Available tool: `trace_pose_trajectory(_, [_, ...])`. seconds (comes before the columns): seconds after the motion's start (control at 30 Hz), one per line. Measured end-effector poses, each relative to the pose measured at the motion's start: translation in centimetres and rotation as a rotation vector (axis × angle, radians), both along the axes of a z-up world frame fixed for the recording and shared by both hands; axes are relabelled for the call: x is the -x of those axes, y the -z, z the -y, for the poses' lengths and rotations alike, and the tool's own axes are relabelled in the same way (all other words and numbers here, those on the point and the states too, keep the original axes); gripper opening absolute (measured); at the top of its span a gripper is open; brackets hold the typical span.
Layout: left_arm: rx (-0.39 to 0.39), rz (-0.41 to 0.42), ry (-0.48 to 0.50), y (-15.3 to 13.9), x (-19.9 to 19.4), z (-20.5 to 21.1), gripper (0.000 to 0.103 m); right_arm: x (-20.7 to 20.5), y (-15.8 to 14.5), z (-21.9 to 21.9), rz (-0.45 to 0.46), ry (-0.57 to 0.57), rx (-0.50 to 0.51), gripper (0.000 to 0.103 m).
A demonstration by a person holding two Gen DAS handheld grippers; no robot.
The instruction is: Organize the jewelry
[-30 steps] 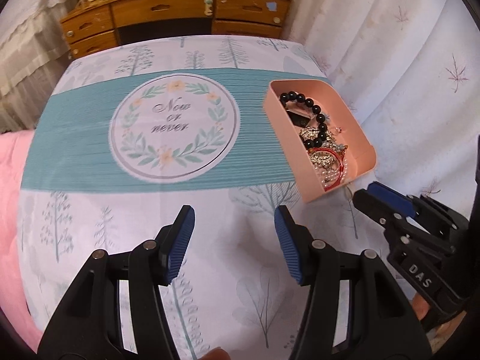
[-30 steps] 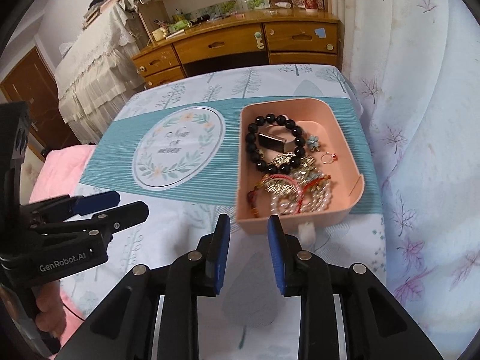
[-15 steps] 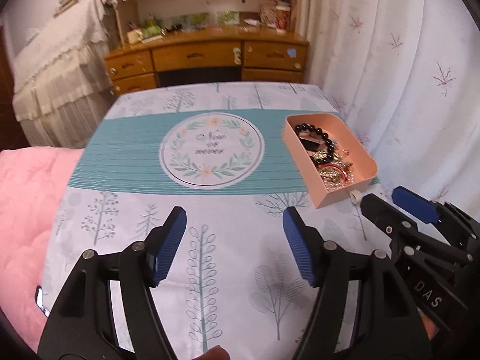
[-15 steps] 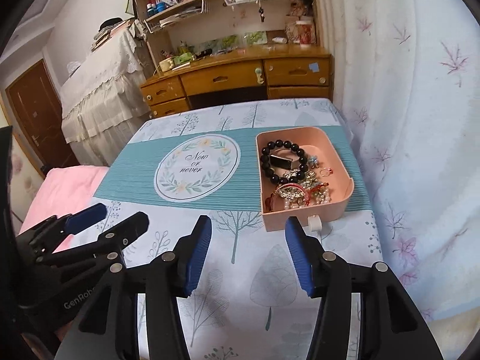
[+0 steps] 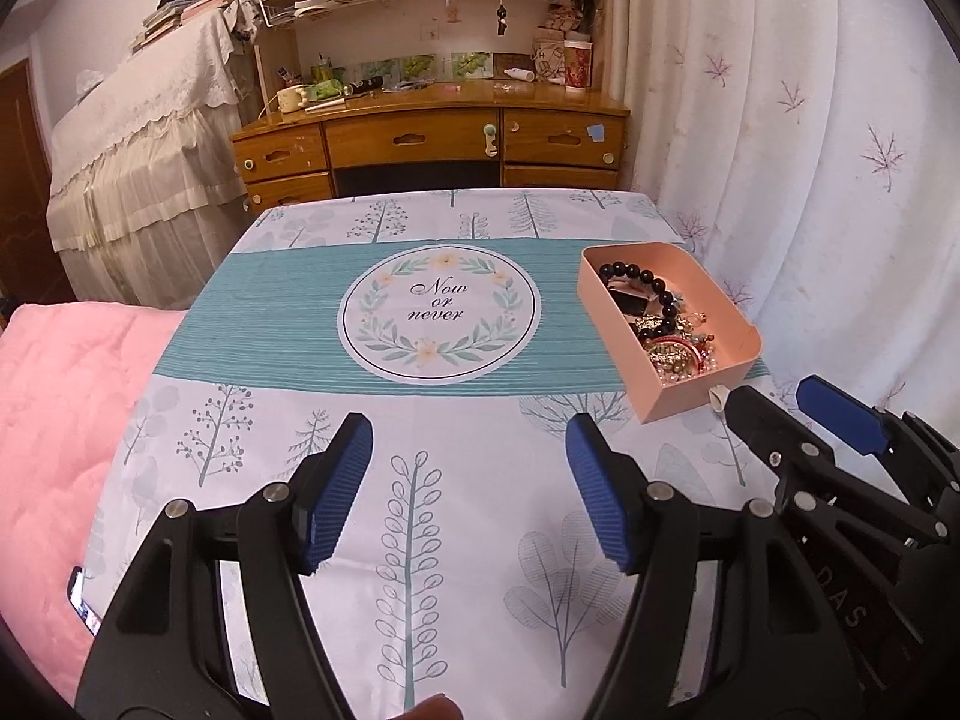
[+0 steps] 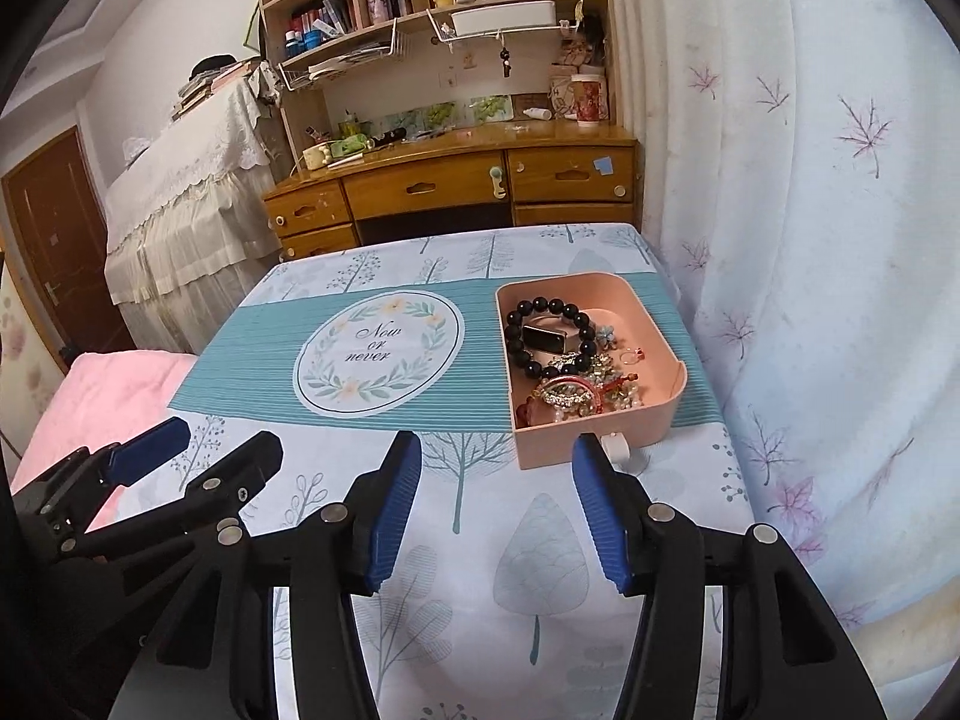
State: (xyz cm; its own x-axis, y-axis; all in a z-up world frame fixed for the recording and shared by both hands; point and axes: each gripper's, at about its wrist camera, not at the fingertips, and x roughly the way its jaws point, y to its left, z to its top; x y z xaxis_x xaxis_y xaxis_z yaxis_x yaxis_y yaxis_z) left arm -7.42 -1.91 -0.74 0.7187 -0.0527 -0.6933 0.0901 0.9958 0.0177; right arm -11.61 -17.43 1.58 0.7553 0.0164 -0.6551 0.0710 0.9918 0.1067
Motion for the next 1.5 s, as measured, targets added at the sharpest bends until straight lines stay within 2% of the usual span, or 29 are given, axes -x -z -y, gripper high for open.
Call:
trace_pose_trajectory(0.23, [0.005,-0.011,-0.007,0.4,0.1,-0.1,0.065,0.2,0.2,0.0,0.008,0.007,0.021,0.054])
trace_pose_trajectory(1.5, [-0.002,-0.031,-0.014,1.6,-0.1,0.0,0.065,0.3,0.9,0.1,-0.006,0.014,-0.004,0.054])
